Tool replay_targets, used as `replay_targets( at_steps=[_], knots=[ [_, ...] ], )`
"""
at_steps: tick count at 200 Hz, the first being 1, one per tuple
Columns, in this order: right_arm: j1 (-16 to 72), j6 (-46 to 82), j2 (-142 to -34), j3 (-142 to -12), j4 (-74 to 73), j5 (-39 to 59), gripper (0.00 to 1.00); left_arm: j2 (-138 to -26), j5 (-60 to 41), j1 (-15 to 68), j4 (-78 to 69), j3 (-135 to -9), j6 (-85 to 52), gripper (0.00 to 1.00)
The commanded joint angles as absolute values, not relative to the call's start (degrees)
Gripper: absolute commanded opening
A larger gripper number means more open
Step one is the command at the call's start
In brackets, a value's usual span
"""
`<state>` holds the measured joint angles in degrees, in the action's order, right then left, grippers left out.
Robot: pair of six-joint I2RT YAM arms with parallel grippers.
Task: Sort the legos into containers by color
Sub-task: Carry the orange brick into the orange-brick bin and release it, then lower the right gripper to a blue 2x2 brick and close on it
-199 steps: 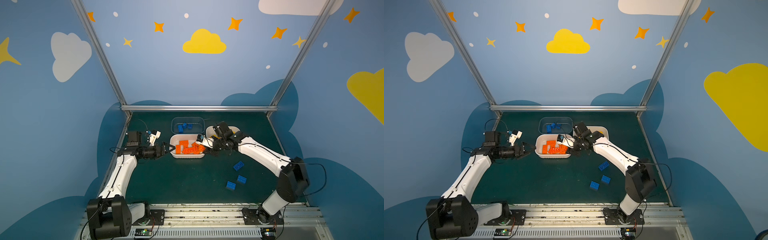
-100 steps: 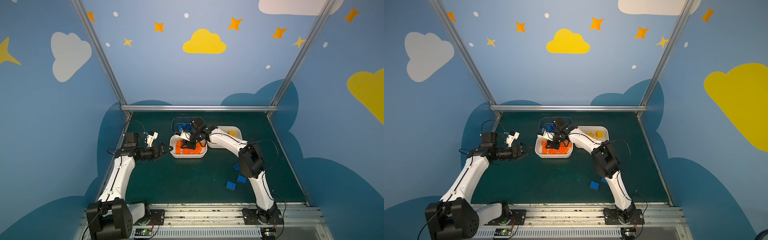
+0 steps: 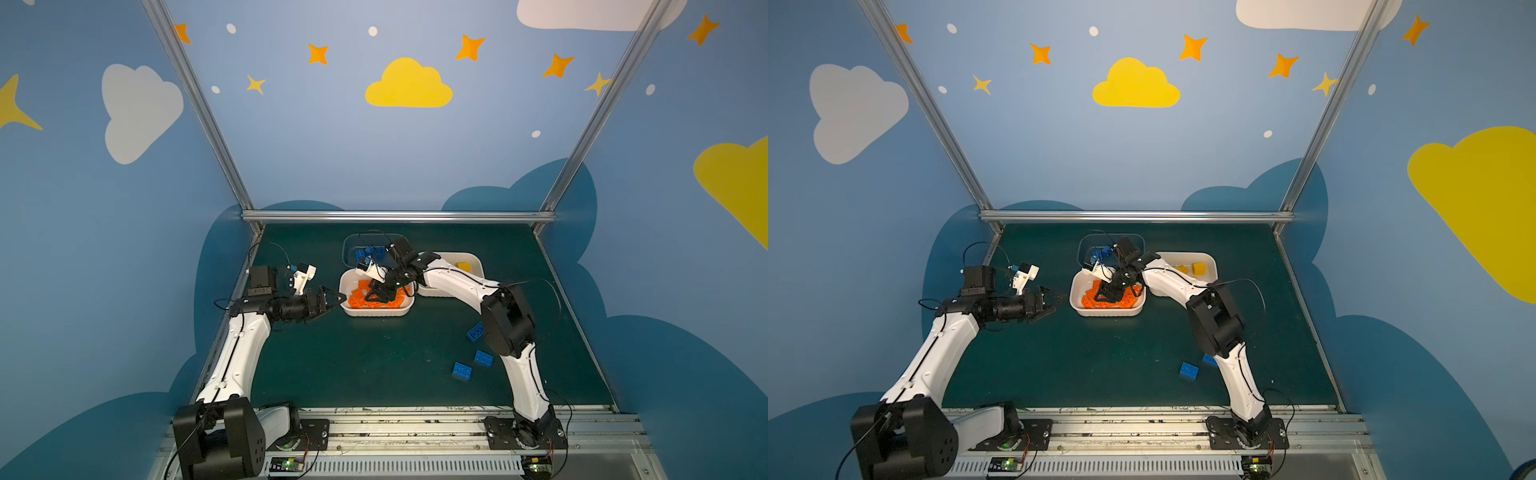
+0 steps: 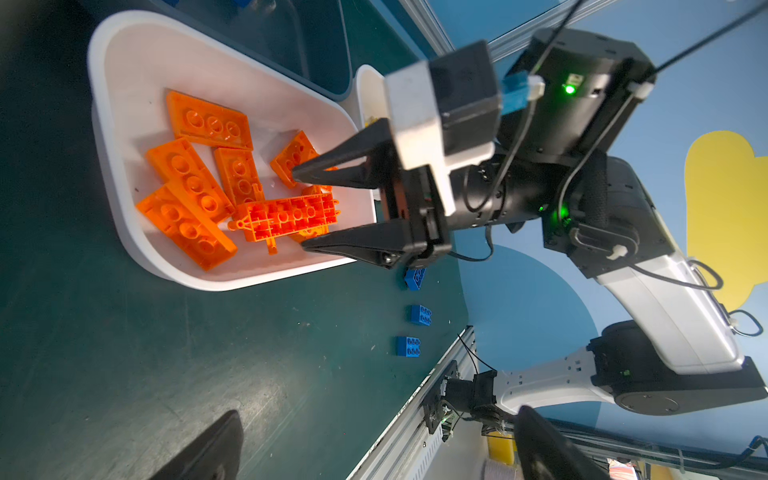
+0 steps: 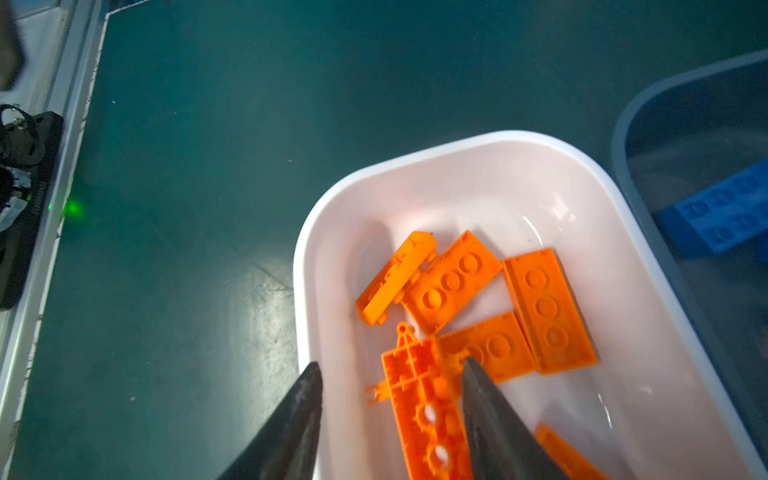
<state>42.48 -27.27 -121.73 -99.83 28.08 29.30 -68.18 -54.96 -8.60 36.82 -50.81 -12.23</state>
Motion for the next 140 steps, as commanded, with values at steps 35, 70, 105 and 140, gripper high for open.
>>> replay_targets(
  at_steps=[35, 70, 105, 140],
  knots=[
    [40.4, -25.6, -98.5, -83.7, 40.4, 13.6, 0.57, -68.5, -57.9, -7.8, 32.8, -48.8, -14.5, 1.00],
    [39.0, -15.4, -88.5, -76.5, 50.9, 7.5, 0.60, -69.4, -57.2, -4.9, 30.3, -48.2, -16.0, 1.00],
    [39.2, -0.6, -79.1, -67.4, 56.1, 5.6, 0.61, -70.4, -56.4, -2.1, 27.0, -47.4, -18.2, 1.00],
    [39.5, 8.5, -71.7, -57.2, 53.3, 8.6, 0.62, -72.1, -56.5, -0.9, 25.8, -47.0, -18.2, 1.00]
  ],
)
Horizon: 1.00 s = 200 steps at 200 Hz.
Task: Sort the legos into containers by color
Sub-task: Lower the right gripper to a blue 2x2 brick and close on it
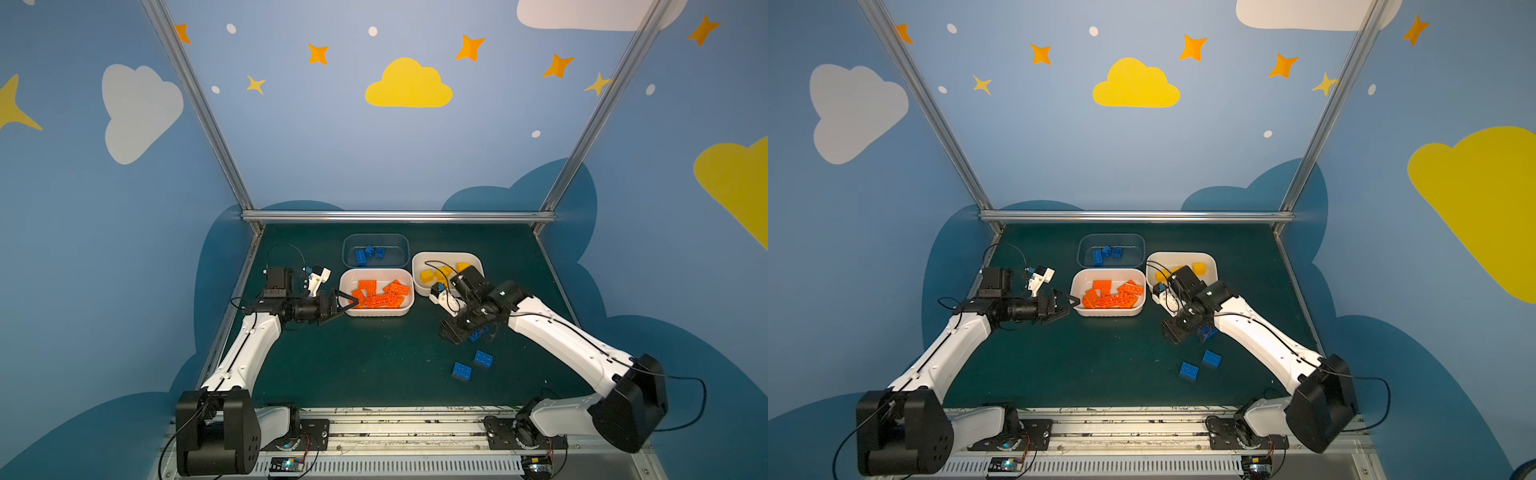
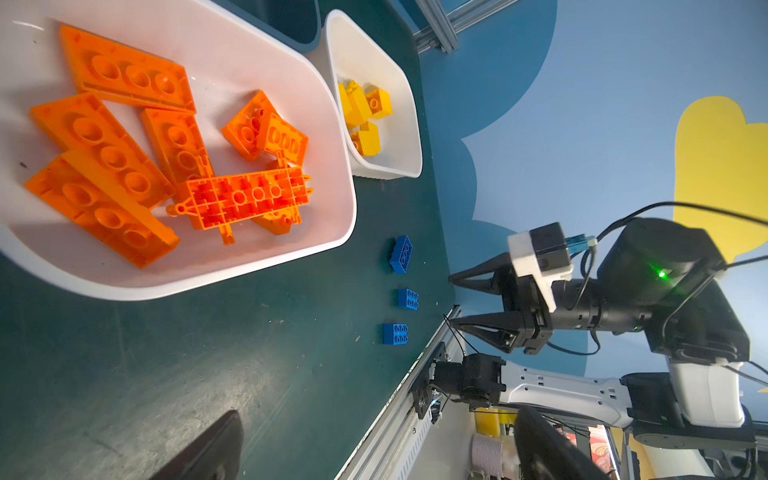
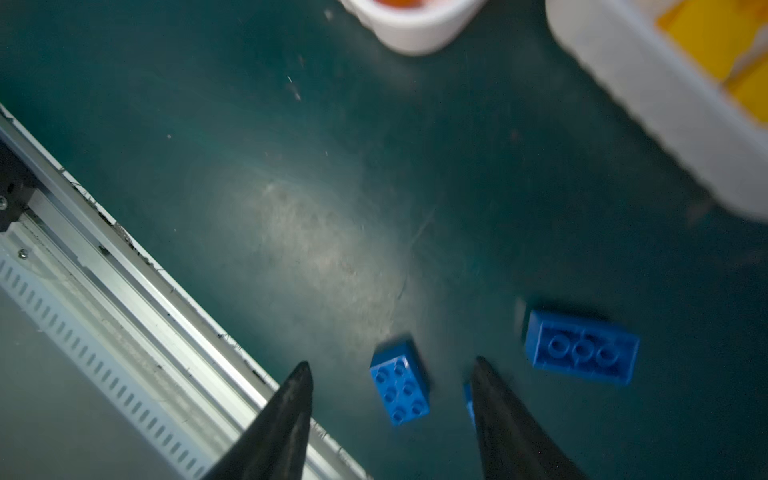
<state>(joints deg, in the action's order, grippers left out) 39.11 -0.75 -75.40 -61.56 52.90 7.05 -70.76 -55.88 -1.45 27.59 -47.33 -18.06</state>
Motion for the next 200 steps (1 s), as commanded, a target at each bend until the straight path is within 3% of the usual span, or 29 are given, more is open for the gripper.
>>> replay_targets(
  at_steps=[1, 36, 82, 159, 200],
  knots=[
    [39.5, 8.8, -71.6, -57.0, 53.1, 8.7, 0.62, -72.1, -56.5, -0.9, 25.8, -47.0, -18.2, 1.00],
    [40.1, 19.1, -71.5, -50.8, 51.3, 2.9, 0.62, -73.0, -56.6, -0.5, 25.1, -47.1, -17.7, 1.00],
    [42.0, 23.0, -74.7, -45.5, 44.0, 5.9, 0.63, -74.2, -56.8, 0.0, 26.1, -48.2, -16.7, 1.00],
    [43.9, 27.0, -80.5, -43.1, 40.1, 1.0, 0.64, -73.8, -56.9, 0.6, 26.8, -48.7, -16.9, 1.00],
    [44.9, 31.3, -77.3, -39.1, 41.1, 1.7, 0.63, -73.5, -56.8, 1.3, 26.1, -48.2, -17.8, 1.00]
  ],
)
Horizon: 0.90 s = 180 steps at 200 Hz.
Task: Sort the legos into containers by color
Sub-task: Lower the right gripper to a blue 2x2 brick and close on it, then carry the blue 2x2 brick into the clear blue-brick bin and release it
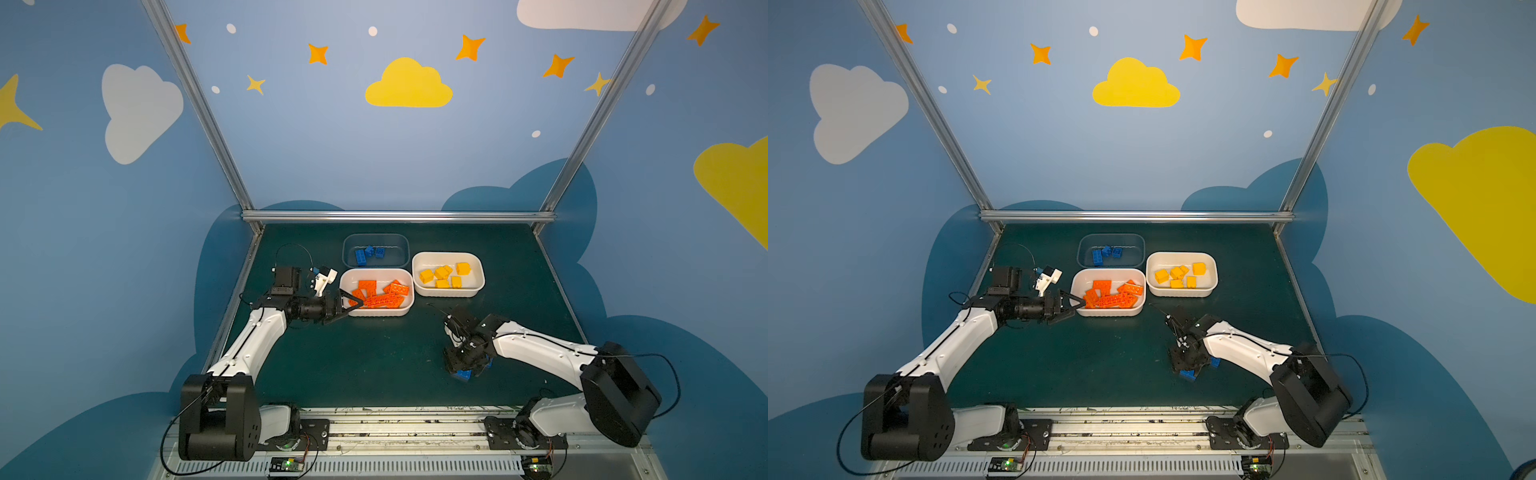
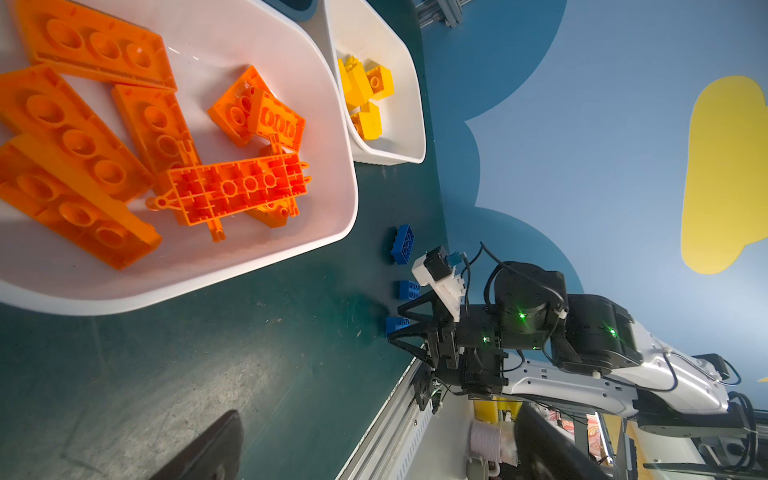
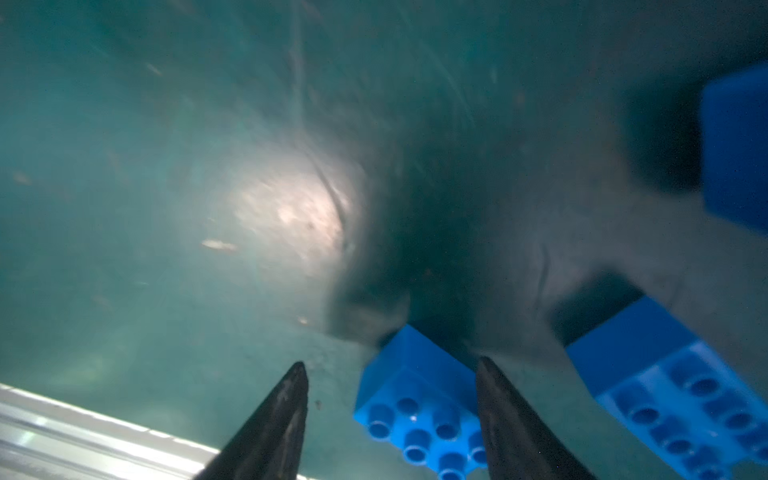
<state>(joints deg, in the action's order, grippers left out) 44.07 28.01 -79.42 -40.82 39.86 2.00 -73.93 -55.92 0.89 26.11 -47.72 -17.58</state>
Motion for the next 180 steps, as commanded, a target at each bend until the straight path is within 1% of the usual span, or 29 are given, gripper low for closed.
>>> replay_targets(
  at_steps=[1, 27, 72, 86, 109, 132, 151, 180],
  knots=[
    [44.9, 31.3, -77.2, -39.1, 41.1, 1.7, 0.63, -73.5, -56.8, 1.3, 26.1, -48.2, -17.9, 1.00],
    [46.8, 33.3, -76.9, -38.8, 42.1, 0.6, 0.62, -73.5, -57.0, 1.8, 25.8, -47.8, -18.5, 1.00],
    [50.7, 36.3, -80.3, -40.1, 44.1, -4.1, 0.55, -73.3, -56.9, 2.0, 26.7, -47.7, -18.3, 1.00],
    [51.9, 36.7, -81.9, -41.1, 44.6, -5.3, 0.50, -73.3, -57.0, 2.2, 26.8, -47.7, -18.3, 1.00],
    [52.7, 36.8, -83.7, -42.5, 45.2, -6.9, 0.36, -73.2, -57.0, 2.1, 27.1, -47.8, -18.3, 1.00],
    [52.7, 36.2, -82.6, -44.5, 47.2, -8.7, 0.23, -72.6, -57.2, 2.1, 27.2, -47.7, -18.4, 1.00],
    [52.1, 34.7, -80.2, -46.5, 48.9, -9.2, 0.19, -71.8, -57.4, 2.1, 27.5, -47.7, -18.5, 1.00],
    [49.5, 29.9, -78.8, -52.6, 49.7, -7.5, 0.18, -70.5, -58.0, 2.0, 27.6, -48.1, -18.7, 1.00]
  ],
)
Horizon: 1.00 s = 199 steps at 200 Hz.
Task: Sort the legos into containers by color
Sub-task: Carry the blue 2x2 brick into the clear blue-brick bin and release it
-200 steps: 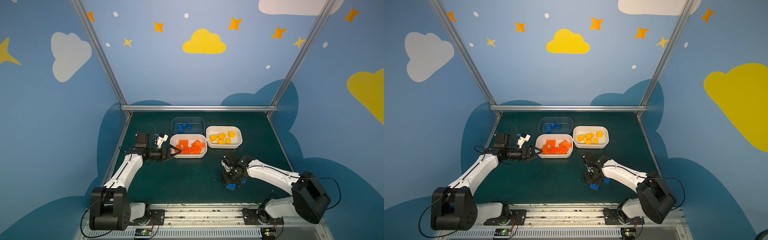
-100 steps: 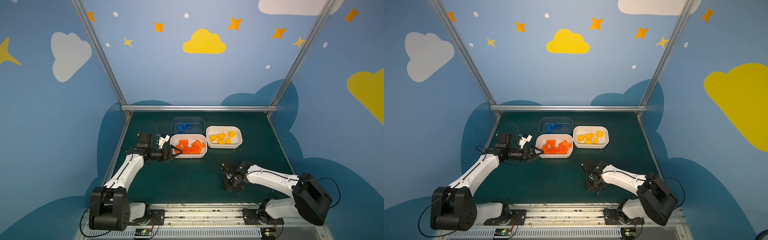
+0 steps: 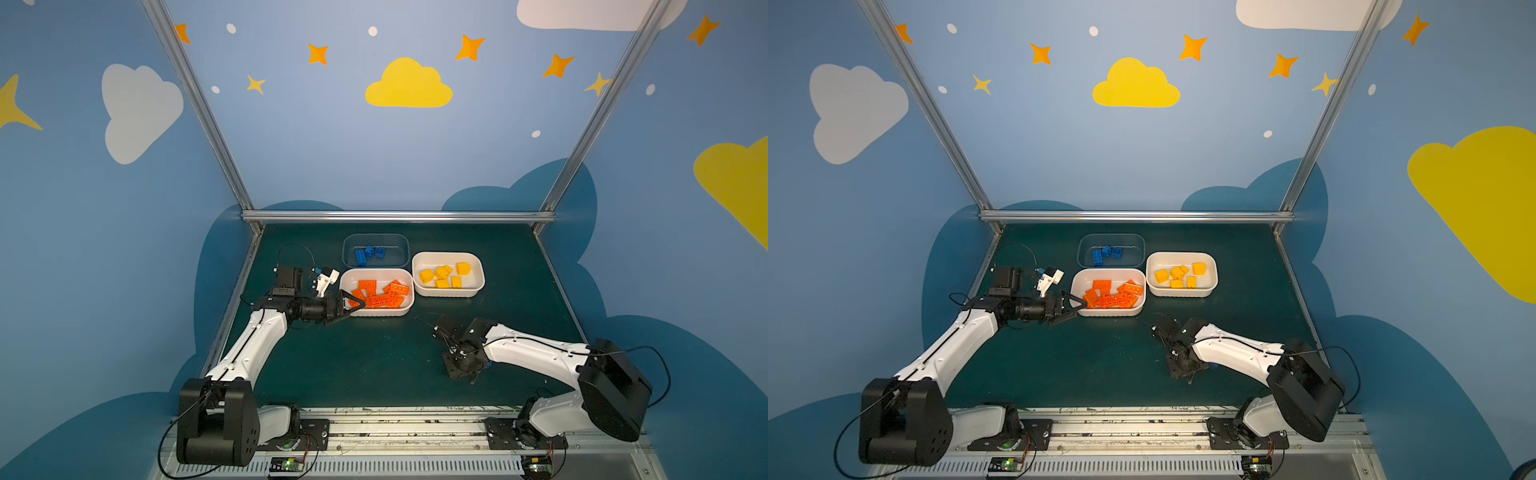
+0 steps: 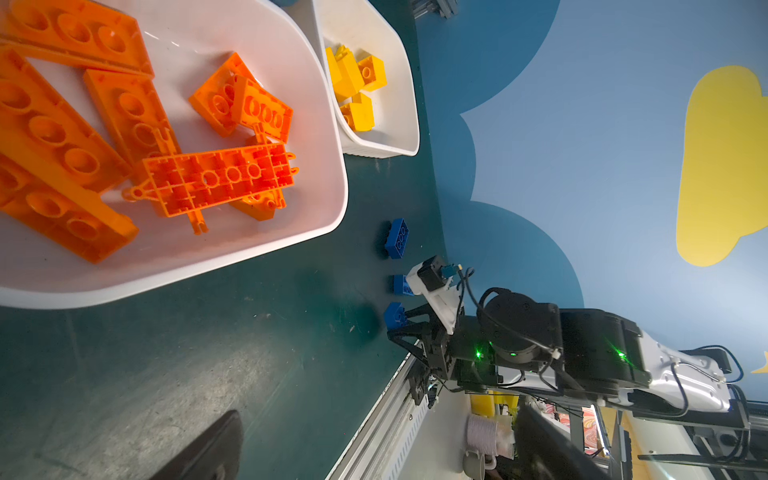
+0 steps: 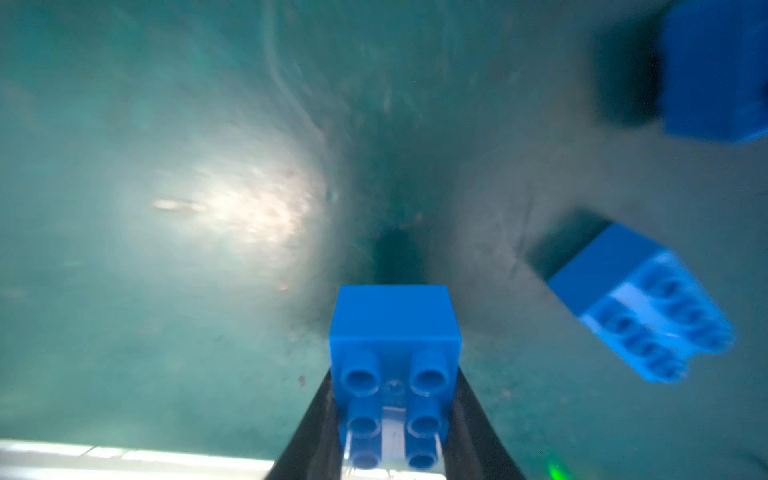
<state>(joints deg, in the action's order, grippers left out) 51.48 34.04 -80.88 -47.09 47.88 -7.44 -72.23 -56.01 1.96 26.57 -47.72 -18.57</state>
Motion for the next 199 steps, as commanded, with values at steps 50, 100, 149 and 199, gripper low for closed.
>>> replay_targets(
  at_steps=[50, 100, 149, 199],
  knots=[
    [45.0, 22.6, -86.7, -70.5, 45.4, 2.3, 0.16, -68.2, -59.4, 1.4, 29.1, -50.0, -19.5, 1.00],
    [42.3, 17.9, -103.8, -93.4, 44.0, 7.6, 0.16, -67.3, -59.1, -2.0, 26.7, -51.7, -20.8, 1.00],
    [39.1, 13.2, -123.1, -118.3, 46.1, 4.5, 0.17, -70.6, -55.6, -3.9, 22.2, -54.3, -22.1, 1.00],
    [37.0, 9.5, -134.7, -129.3, 37.4, -0.4, 0.18, -72.2, -52.1, -4.7, 15.4, -53.6, -25.8, 1.00]
  ],
)
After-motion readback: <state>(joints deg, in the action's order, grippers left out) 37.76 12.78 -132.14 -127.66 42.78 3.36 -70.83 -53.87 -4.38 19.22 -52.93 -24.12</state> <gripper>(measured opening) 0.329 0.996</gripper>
